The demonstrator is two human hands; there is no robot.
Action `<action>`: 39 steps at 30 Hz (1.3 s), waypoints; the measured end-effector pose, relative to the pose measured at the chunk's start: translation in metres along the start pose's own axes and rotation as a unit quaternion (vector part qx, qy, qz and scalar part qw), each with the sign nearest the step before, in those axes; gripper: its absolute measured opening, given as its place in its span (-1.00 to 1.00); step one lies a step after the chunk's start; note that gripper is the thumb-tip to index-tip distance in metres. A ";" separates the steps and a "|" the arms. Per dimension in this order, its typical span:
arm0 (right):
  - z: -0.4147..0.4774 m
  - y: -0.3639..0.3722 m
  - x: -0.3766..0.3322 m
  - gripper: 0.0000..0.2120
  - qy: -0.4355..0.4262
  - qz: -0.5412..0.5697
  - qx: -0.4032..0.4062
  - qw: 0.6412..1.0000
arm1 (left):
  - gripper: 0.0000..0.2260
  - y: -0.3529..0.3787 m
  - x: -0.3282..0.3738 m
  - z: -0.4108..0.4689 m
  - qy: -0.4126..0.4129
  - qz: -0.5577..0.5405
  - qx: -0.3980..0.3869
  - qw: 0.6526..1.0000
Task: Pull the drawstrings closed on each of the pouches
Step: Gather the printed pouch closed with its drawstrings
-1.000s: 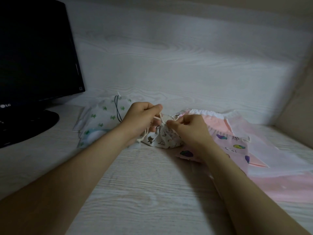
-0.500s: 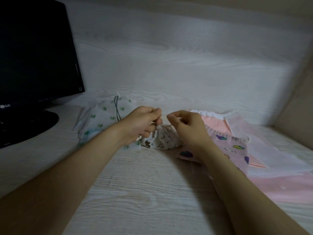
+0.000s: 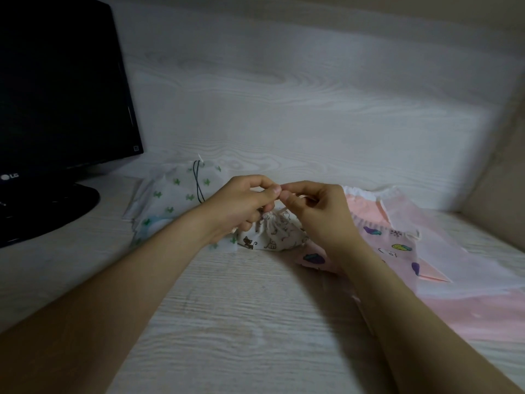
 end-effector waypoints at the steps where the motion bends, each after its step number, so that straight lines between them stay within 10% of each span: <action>1: 0.001 0.000 0.000 -0.91 -0.009 -0.010 0.001 1.000 | -0.80 0.000 0.000 0.000 0.000 0.002 -0.001 1.000; 19: 0.001 0.006 0.008 -0.88 0.042 -0.097 -0.021 0.994 | -0.85 0.000 0.002 0.003 0.017 0.032 -0.002 0.999; 27: 0.000 0.003 0.006 -0.70 0.006 -0.353 -0.068 0.933 | -0.87 -0.017 0.002 0.002 0.031 0.117 0.102 0.987; 39: -0.003 0.008 -0.008 -0.84 -0.013 -0.228 -0.067 0.971 | -0.87 -0.002 0.022 -0.007 0.135 0.321 0.105 0.931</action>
Point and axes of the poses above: each hand's wrist, its own z-axis towards the middle knuckle, its own y-axis out of the palm, x = y × z, the point moved 9 cm from there along z, towards the middle knuckle, and after that the axes turned 4 degrees about -y, right-handed, at the moved point
